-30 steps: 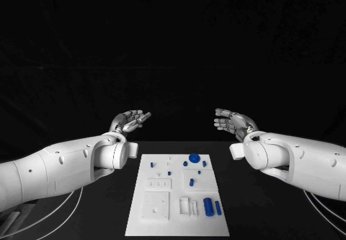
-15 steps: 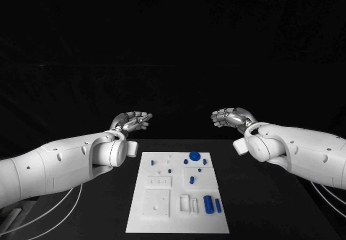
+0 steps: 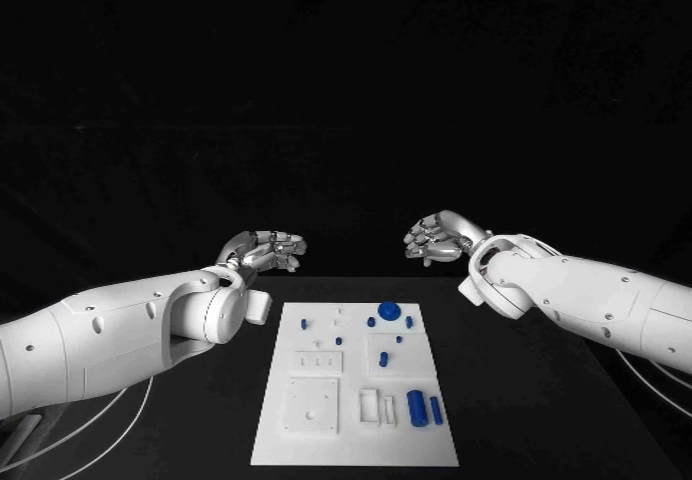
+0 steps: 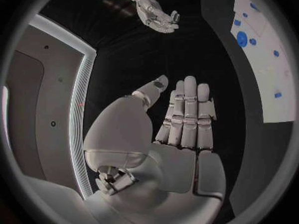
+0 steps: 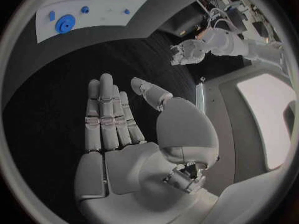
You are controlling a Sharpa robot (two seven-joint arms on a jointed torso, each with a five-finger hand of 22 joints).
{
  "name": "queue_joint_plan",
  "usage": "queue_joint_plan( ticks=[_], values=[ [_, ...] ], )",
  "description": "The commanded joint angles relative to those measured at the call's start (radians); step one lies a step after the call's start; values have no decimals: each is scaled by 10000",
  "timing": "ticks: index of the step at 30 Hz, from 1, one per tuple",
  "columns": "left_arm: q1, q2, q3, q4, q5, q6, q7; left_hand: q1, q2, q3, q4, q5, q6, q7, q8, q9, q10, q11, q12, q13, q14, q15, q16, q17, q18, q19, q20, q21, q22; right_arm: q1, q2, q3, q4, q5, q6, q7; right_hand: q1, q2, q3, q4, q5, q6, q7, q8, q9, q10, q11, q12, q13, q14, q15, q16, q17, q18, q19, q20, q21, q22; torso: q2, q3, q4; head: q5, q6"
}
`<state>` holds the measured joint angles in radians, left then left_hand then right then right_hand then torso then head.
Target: Assemble the parts on the task board
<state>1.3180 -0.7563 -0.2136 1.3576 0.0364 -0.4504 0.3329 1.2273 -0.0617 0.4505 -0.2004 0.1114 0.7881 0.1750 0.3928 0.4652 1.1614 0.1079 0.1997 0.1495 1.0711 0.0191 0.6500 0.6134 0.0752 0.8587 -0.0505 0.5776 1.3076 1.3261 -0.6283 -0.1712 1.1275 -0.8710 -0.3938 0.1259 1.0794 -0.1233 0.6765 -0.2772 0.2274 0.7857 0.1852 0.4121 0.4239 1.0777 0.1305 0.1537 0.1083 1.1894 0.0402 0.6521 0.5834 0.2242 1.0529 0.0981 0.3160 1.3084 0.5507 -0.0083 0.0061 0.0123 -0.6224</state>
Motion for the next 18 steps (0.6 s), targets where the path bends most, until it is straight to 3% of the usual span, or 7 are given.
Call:
queue_joint_plan(
  ticks=[1, 2, 7, 8, 12, 18],
  values=[
    [17, -149, 11, 297, -423, 534, -11, -235, -44, 127, -384, 47, 130, -18, -144, -49, 111, -3, -204, 21, 219, -132, 546, 337, 67, 249, -195, 491, 258, -14, 220, 5, -156, -3086, 585, -312, 483, -260, 78, -81, -64, 853, -206, -18, 45, 947, -447, -26, 219, 1761, -699, 3595, 2476, 375, 3028, -1377, 2971, 298, 148, 26, 81, -17, 12],
    [25, -202, 13, 390, -468, 542, -17, -274, -45, 168, -468, 43, 140, -13, -181, -57, 97, 4, -271, 19, 299, -161, 733, 440, 58, 305, -259, 639, 266, -14, 284, 5, -200, -3433, 620, -389, 454, -261, 173, -67, -51, 887, -208, -117, 45, 981, -443, -148, 248, 1492, -668, 3957, 2661, 375, 2835, -1432, 3536, 279, 178, 36, 98, -22, 21],
    [62, -415, 57, 842, -560, 549, -16, -509, -93, 398, -784, 27, 184, 5, -344, -68, 111, -21, -581, 39, 344, -223, 1505, 823, 5, 402, -508, 1361, 251, -28, 576, 10, -389, -4968, 682, -844, 497, -325, 210, -104, -212, 1039, -262, -172, 100, 1166, -462, -245, 337, 1479, -701, 4335, 2670, 376, 2820, -1608, 4367, 284, 373, 56, 216, -101, 113],
    [85, -444, 62, 925, -581, 570, -16, -524, -95, 422, -801, 26, 186, 7, -361, -65, 118, -27, -615, 44, 396, -240, 1614, 865, 19, 443, -530, 1462, 253, -37, 647, 11, -447, -5313, 697, -955, 509, -337, 224, -104, -244, 1076, -280, -176, 110, 1194, -468, -263, 351, 1480, -706, 4379, 2643, 376, 2821, -1643, 4492, 280, 420, 62, 261, -130, 131],
    [169, -584, 71, 1223, -600, 570, -8, -572, -110, 476, -826, 19, 203, 7, -404, -51, 159, -61, -707, 67, 510, -280, 1935, 978, 78, 552, -584, 1780, 250, -118, 945, 14, -731, -5993, 783, -1189, 550, -392, 285, -98, -412, 1171, -326, -191, 126, 1264, -481, -313, 385, 1477, -719, 4476, 2553, 376, 2828, -1716, 4768, 269, 526, 77, 347, -110, 99],
    [365, -751, 87, 1563, -713, 607, 32, -600, -118, 499, -828, 14, 222, 4, -415, -39, 194, -70, -738, 83, 504, -289, 2028, 999, 96, 547, -590, 1885, 242, -256, 1219, 19, -1032, -6837, 874, -1395, 565, -414, 331, -95, -489, 1193, -338, -221, 125, 1262, -474, -369, 390, 1474, -712, 4534, 2497, 376, 2813, -1738, 4891, 259, 798, 85, 478, -187, 204]
  ],
)
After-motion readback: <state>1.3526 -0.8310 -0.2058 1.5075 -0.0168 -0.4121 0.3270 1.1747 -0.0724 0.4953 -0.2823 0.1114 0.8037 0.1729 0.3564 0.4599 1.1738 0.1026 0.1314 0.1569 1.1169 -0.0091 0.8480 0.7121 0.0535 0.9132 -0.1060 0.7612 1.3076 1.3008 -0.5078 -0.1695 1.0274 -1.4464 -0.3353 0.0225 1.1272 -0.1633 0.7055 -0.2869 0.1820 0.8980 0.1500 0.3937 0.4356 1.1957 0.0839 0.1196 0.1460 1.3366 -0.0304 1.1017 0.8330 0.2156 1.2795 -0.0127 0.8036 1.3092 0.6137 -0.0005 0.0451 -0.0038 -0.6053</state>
